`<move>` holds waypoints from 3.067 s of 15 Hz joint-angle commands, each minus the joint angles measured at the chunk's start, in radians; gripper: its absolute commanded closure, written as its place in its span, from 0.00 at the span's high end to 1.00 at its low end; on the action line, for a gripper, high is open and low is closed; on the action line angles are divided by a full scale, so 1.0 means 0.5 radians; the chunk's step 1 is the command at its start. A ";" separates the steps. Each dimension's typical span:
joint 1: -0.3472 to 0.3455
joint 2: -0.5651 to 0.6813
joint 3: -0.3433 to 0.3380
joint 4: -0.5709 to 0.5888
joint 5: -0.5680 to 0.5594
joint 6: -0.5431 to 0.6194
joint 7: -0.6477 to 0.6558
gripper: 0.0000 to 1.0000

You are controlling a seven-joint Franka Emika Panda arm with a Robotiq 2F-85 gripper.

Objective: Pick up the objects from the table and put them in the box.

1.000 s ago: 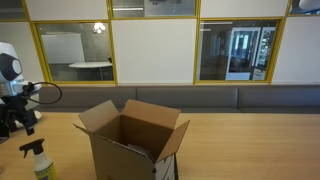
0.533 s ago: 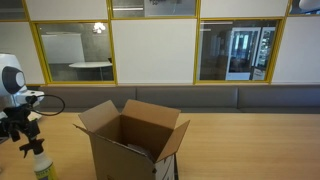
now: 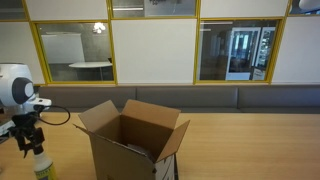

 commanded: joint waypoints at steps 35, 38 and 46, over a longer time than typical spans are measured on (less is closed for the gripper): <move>-0.067 0.191 -0.057 0.127 0.475 0.138 -0.567 0.49; -0.064 0.188 -0.061 0.126 0.470 0.136 -0.571 0.27; -0.076 0.080 -0.133 0.045 0.424 0.125 -0.540 0.19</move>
